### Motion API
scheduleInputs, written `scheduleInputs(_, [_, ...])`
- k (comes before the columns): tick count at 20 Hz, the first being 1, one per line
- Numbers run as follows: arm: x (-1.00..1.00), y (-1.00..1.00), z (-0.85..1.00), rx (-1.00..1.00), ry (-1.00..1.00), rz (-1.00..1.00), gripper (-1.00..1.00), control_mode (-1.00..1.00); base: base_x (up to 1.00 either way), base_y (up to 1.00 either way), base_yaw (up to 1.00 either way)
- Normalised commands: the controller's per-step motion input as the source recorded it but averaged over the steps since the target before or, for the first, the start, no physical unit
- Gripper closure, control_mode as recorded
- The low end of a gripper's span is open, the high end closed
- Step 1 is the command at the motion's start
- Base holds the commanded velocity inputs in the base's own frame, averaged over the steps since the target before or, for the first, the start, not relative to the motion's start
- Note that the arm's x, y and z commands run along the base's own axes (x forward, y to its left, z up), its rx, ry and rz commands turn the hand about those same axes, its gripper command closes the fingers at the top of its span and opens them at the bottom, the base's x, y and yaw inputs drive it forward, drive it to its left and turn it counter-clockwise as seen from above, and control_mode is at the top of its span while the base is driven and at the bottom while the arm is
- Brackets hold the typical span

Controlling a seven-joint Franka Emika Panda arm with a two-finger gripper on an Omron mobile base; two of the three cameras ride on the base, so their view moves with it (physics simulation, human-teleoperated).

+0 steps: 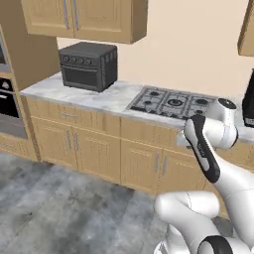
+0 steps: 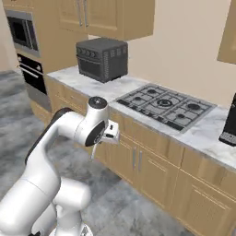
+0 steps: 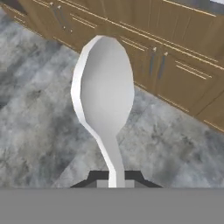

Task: Take the fork and place it on the left side of the plate. Then take the spoon and place it on the right side of the plate. Make sure they're directly next to the plate.

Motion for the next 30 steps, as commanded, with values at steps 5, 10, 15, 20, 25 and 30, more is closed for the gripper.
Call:
scheduleInputs(5, [0.0,0.0,0.0,0.0,0.0,0.0,1.0,1.0,-0.02,0.4,0.91])
scheduleInputs(10, [0.0,0.0,0.0,0.0,0.0,0.0,1.0,1.0,-0.17,0.27,1.0])
scheduleInputs(15, [0.0,0.0,0.0,0.0,0.0,0.0,1.0,1.0,-0.23,0.28,1.0])
scheduleInputs(20, [0.0,0.0,0.0,0.0,0.0,0.0,1.0,1.0,-0.22,0.42,1.0])
scheduleInputs(25, [0.0,0.0,0.0,0.0,0.0,0.0,1.0,1.0,0.01,0.44,0.91])
scheduleInputs(30, [0.0,0.0,0.0,0.0,0.0,0.0,1.0,1.0,0.53,0.4,0.78])
